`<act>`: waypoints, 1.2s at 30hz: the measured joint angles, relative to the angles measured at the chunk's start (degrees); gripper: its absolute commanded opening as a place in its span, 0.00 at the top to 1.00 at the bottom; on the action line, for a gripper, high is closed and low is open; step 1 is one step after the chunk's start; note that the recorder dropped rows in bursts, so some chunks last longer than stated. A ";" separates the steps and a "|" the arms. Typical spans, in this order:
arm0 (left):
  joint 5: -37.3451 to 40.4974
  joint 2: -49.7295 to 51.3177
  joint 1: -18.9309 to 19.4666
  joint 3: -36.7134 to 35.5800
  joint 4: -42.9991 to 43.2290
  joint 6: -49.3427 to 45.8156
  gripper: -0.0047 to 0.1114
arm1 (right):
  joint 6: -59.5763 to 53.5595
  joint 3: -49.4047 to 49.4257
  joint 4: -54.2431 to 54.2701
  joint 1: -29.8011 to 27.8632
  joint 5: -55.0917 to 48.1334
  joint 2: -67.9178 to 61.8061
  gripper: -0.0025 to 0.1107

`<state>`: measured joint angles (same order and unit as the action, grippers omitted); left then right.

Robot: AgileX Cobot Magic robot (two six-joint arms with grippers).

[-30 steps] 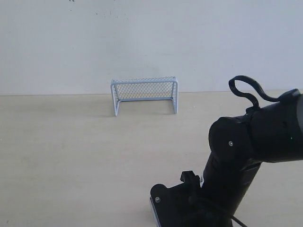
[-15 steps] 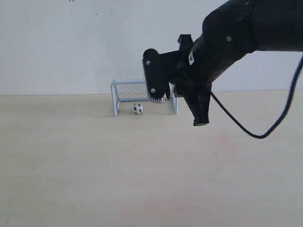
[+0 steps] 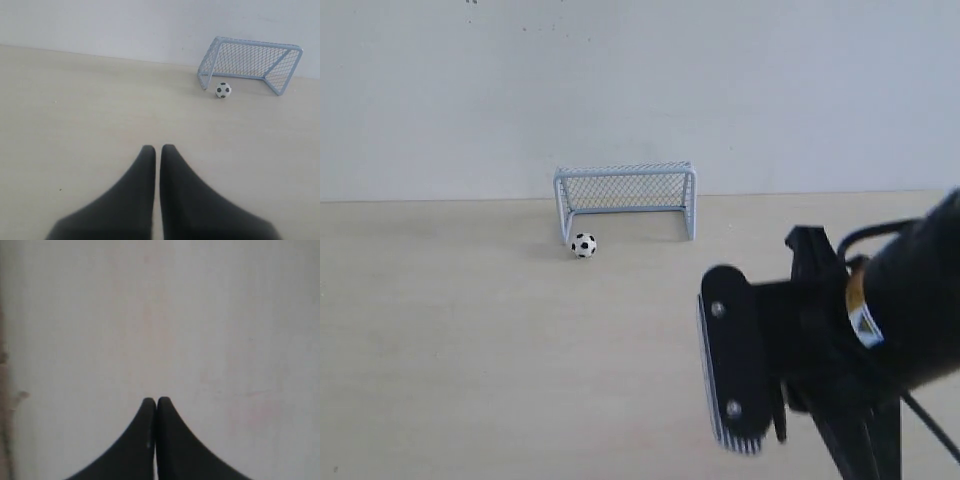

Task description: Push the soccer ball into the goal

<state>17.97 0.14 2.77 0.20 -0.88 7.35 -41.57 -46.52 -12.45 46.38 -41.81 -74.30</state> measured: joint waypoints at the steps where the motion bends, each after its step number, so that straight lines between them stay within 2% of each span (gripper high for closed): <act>1: 0.00 0.00 0.00 0.00 0.00 0.00 0.92 | 2.30 1.91 0.77 1.90 -0.13 1.54 0.98; 6: 0.00 0.00 0.00 0.00 0.00 0.00 0.92 | 15.55 8.34 4.44 11.25 -0.23 8.77 0.98; 12: 0.00 0.00 0.00 0.00 0.00 0.00 0.92 | 25.69 9.60 8.71 19.92 -0.22 17.27 0.98; 20: 0.00 0.00 0.00 0.00 0.00 0.00 0.92 | 28.96 9.60 9.04 21.55 0.13 23.62 0.98; 36: 0.00 0.00 0.00 0.00 0.00 0.00 0.92 | 29.18 9.69 8.19 21.55 2.62 24.22 0.98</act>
<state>17.97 0.14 2.77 0.20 -0.88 7.35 -12.39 -36.83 -4.26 67.93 -39.19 -50.08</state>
